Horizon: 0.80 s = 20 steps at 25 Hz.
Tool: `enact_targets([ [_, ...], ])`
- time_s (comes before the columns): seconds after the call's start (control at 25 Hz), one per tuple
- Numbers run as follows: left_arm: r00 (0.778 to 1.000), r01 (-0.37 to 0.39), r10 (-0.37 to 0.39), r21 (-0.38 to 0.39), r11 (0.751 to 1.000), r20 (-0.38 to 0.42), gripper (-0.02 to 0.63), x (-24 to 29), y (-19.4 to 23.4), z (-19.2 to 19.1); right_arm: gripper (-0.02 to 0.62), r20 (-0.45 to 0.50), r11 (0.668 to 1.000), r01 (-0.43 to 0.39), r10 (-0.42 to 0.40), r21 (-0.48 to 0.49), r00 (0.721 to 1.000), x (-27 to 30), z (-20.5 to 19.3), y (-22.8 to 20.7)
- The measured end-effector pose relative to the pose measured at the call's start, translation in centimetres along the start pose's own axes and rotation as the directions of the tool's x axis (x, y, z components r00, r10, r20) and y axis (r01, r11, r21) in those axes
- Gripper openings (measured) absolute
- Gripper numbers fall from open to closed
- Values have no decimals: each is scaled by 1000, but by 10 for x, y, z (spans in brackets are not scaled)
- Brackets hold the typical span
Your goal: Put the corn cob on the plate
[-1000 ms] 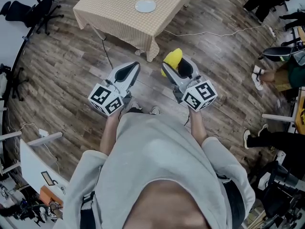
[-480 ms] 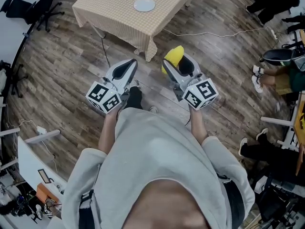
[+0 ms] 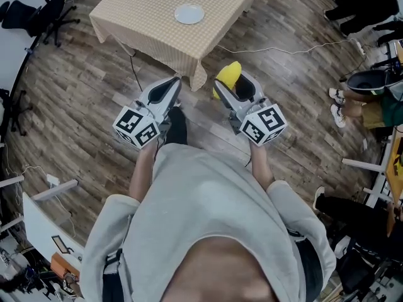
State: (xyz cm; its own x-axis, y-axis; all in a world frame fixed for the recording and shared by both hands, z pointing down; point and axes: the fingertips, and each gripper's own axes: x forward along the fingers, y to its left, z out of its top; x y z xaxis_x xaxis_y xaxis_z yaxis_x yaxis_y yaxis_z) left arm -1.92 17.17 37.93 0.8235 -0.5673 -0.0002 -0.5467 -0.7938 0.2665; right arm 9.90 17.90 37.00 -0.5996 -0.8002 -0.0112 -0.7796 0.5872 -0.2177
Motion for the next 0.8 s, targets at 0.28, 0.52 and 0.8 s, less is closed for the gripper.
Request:
enact_targets([
  [0.28,1000,25,-25,-22,999,3,9,45,75,20,241,-25,1000,26,-26,1,999,73,4,-41],
  [0.52,999,44,-45,-40,998,-13,9,78,148,42,241,-36,999,49,-49,14,998,149,14,-75],
  [0.8,999,42,-42,-44,998,-4,9,100,243,79,241,-39,998,65,-65,0,997,246,37,-105],
])
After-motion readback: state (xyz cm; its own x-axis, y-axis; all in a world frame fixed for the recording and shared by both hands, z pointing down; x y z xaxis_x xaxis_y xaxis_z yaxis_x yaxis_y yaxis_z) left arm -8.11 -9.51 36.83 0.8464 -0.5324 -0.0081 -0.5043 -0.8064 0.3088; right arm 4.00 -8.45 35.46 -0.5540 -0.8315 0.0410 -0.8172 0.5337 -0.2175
